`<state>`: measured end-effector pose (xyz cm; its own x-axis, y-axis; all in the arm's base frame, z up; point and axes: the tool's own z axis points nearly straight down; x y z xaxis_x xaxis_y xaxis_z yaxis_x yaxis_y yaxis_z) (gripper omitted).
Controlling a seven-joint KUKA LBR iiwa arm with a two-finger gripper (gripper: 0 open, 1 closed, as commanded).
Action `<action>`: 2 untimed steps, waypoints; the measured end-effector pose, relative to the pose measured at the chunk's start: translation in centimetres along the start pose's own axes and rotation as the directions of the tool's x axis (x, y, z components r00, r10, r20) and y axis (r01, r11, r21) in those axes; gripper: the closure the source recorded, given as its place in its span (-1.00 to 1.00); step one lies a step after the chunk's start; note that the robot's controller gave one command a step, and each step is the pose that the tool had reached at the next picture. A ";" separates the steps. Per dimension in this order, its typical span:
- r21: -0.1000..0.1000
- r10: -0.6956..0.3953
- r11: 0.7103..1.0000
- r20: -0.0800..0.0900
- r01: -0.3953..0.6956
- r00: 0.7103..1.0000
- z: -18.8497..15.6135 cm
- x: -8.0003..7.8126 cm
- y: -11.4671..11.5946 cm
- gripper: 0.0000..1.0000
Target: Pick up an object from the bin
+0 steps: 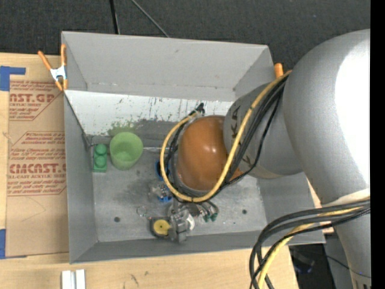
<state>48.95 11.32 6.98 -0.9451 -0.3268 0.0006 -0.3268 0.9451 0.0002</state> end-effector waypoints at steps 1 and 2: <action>0.003 -0.358 0.934 0.009 0.358 0.934 -0.1 -0.1 2.3 -1.00; 0.001 -0.356 0.935 0.002 0.356 0.935 -0.3 0.1 2.3 1.00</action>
Offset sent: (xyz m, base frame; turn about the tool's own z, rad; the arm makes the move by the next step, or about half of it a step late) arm -0.0092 0.0208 0.0002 -0.3652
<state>48.15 13.47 7.24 -0.7669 -0.6418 -0.0014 -0.6418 0.7669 -0.0002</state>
